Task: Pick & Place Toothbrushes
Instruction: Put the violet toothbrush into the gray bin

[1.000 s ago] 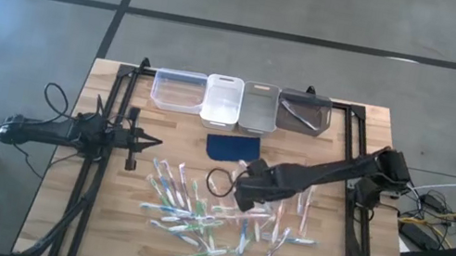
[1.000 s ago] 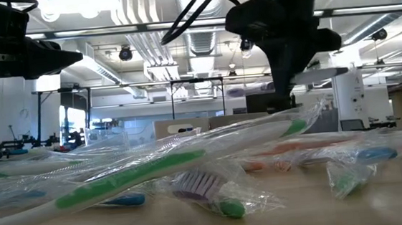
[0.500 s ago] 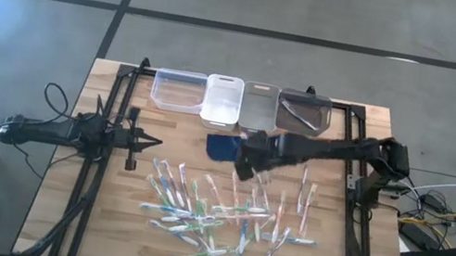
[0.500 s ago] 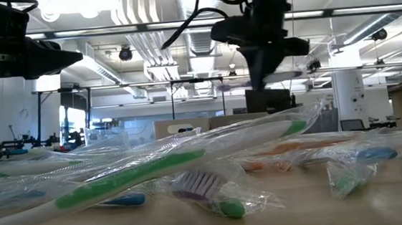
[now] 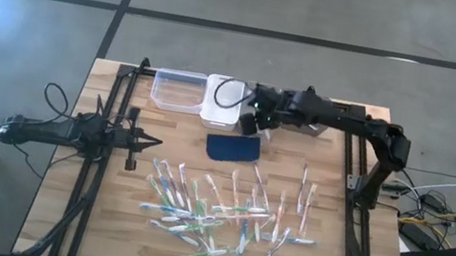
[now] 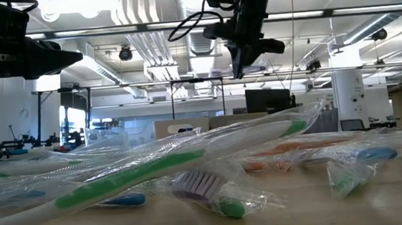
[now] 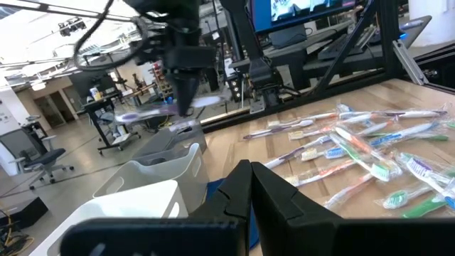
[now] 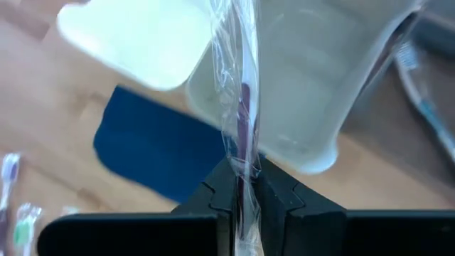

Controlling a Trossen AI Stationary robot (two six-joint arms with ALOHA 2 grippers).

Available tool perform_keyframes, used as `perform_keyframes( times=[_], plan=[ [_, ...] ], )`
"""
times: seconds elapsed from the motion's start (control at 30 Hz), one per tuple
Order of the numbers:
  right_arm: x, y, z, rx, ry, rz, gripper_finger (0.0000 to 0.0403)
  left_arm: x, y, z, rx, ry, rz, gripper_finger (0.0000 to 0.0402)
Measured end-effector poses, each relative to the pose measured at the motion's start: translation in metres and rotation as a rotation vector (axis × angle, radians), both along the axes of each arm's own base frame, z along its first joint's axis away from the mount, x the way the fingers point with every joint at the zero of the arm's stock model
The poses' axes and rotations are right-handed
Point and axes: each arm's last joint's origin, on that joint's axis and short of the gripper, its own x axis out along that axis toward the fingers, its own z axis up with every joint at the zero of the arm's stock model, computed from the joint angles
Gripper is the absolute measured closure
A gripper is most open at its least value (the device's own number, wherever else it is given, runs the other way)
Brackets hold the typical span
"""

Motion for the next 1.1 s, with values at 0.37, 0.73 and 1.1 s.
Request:
perform_keyframes(
  times=[0.37, 0.73, 1.1],
  plan=[
    [-0.007, -0.043, 0.001, -0.012, -0.044, 0.003, 0.0380, 0.000, 0.000, 0.000, 0.000, -0.001, -0.001, 0.0390],
    [-0.010, -0.062, -0.001, -0.048, -0.059, 0.040, 0.0380, 0.000, 0.000, 0.000, 0.000, -0.001, 0.000, 0.0390],
    [-0.002, -0.087, -0.030, -0.017, -0.029, 0.080, 0.0380, 0.000, 0.000, 0.000, 0.000, -0.001, 0.000, 0.0390]
  ],
)
